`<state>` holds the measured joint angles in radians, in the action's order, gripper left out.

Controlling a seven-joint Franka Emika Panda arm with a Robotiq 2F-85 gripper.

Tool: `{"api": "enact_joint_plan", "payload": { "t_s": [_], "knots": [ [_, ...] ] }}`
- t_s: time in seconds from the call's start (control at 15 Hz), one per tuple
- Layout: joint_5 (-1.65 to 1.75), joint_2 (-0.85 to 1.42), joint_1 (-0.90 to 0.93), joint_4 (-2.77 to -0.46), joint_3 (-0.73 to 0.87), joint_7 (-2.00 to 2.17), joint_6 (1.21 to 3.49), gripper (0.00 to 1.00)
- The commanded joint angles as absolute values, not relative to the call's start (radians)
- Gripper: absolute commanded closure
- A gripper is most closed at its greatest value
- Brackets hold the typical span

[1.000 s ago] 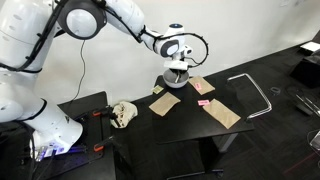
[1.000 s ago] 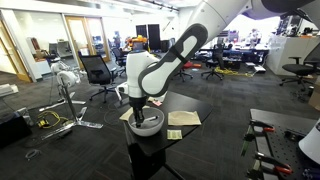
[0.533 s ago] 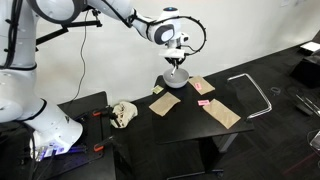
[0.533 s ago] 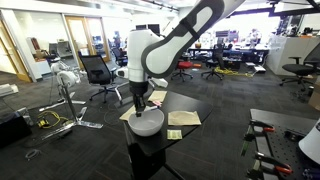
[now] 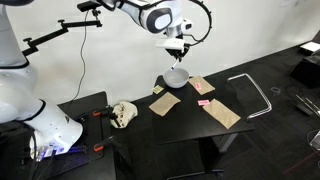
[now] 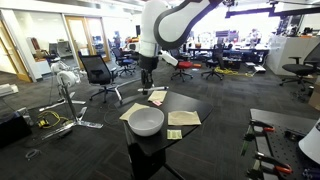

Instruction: Take the white pen out of the grey bowl

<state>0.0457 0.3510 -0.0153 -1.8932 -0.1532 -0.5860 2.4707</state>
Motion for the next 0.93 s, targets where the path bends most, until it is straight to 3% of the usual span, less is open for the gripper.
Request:
{"api": "enact_joint_plan", "payload": {
  "t_s": [0.0, 0.87],
  "knots": [
    [-0.028, 0.268, -0.072, -1.995, -0.132, -0.580, 2.524, 0.97],
    [-0.162, 0.426, -0.196, -2.059, -0.054, -0.429, 2.798, 0.97]
  ]
}}
